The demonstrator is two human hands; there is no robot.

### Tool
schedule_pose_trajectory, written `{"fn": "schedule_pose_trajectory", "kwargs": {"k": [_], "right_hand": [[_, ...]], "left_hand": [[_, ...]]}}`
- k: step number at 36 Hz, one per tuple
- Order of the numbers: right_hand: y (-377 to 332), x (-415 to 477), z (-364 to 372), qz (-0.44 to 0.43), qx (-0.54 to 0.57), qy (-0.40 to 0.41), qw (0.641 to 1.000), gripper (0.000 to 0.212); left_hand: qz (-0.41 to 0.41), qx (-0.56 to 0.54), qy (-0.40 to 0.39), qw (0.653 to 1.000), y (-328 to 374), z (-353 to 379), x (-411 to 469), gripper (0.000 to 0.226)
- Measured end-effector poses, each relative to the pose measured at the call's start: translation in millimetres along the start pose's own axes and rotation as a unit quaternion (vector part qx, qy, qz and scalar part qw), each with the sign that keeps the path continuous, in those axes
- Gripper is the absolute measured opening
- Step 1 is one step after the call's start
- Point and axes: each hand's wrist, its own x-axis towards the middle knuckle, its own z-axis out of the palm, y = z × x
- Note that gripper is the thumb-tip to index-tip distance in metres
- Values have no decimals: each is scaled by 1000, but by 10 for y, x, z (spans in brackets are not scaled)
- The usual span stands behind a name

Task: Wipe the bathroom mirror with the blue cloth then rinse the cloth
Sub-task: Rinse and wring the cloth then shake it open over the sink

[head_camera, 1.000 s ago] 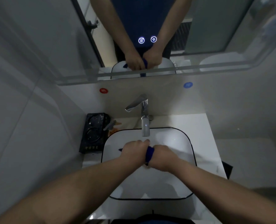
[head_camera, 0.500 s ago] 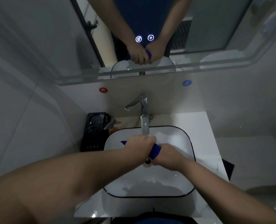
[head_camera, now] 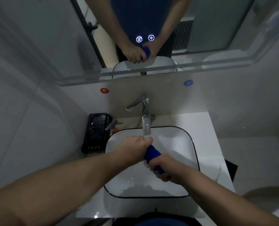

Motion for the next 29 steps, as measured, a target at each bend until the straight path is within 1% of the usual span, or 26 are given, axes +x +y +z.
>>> {"fn": "schedule_pose_trajectory", "kwargs": {"k": [5,6,8,10,12,13,14,15,16,18,20,21,22,23,24,26,27,28,29], "right_hand": [[67,20,127,36,136,-63,988,18],[68,31,147,40,152,-75,985,16],[42,25,165,44,147,-86,984,15],[-47,5,150,44,68,-61,995,19],[-166,-3,135,41,-81,6,996,27],[-219,13,121,39,-159,58,985,29],[-267,21,114,33,-230,110,966,27],[-285,35,100,24,-286,148,946,25],[-288,37,93,19,-322,165,932,23],[-248,14,92,3,-364,162,917,21],[-201,-46,100,-40,-427,161,889,17],[-177,-82,103,-62,-455,160,874,15],[-156,-110,108,-79,-475,159,862,14],[-131,-127,109,-92,-490,158,852,15],[-113,-147,117,-100,-504,157,843,17],[-61,-144,112,-110,-525,164,828,14],[-36,-130,108,-111,-519,177,829,13],[-26,-128,114,-107,-503,191,836,13],[-25,-121,124,-105,-480,205,847,12]], "left_hand": [[93,36,-9,995,-203,-81,18,45],[108,34,-15,993,-245,-81,27,46],[106,31,-32,993,-314,-75,20,47],[83,23,-20,996,-330,-68,-40,46],[34,1,18,999,-244,-28,-112,43],[-10,-17,27,999,-166,13,-132,44],[-60,-34,23,997,-78,48,-136,50],[-110,-45,5,993,2,82,-126,58],[-153,-53,-22,987,60,109,-113,70],[-211,-74,-77,972,109,165,-118,96],[-245,-146,-135,949,92,161,-171,120],[-249,-226,-158,928,72,162,-234,128],[-246,-334,-174,893,54,164,-310,134],[-239,-442,-178,846,34,179,-388,135],[-237,-526,-170,799,13,192,-467,133],[-259,-634,-123,718,-8,204,-592,122],[-271,-690,-90,666,8,208,-622,115],[-287,-751,-55,593,28,236,-631,108],[-294,-808,-19,510,61,246,-640,100]]}}
